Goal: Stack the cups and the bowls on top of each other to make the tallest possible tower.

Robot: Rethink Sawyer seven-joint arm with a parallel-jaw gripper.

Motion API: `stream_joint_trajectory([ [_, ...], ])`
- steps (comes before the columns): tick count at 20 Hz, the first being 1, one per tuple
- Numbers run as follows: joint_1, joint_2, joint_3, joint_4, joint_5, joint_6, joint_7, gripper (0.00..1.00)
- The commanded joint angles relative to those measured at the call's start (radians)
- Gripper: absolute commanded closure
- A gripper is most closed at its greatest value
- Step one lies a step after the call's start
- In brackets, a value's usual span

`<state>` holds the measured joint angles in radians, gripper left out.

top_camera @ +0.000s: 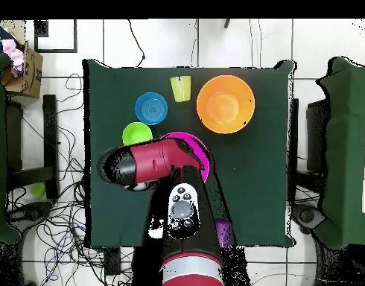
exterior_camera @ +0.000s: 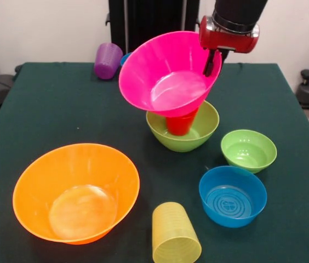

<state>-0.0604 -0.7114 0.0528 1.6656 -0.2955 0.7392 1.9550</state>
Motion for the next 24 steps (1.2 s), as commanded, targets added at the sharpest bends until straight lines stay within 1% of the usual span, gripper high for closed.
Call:
stream_joint_trajectory([
  [1, 0.001, 0.036, 0.018, 0.007, -0.109, -0.055, -0.022, 1.0],
  [4, -0.001, -0.004, 0.019, 0.027, -0.106, -0.009, -0.035, 1.0],
  [6, -0.002, 0.004, 0.02, 0.022, -0.112, -0.012, -0.032, 1.0],
  [9, 0.01, 0.074, 0.01, -0.022, -0.143, -0.051, 0.0, 1.0],
  [11, 0.017, 0.101, 0.004, -0.038, -0.156, -0.07, 0.016, 1.0],
  [16, 0.025, 0.14, 0.003, -0.064, -0.159, -0.1, 0.043, 1.0],
  [19, 0.059, 0.214, -0.036, -0.128, -0.195, -0.116, 0.085, 1.0],
  [21, 0.075, 0.258, -0.055, -0.164, -0.201, -0.138, 0.109, 1.0],
  [24, 0.092, 0.286, -0.072, -0.189, -0.196, -0.149, 0.124, 1.0],
])
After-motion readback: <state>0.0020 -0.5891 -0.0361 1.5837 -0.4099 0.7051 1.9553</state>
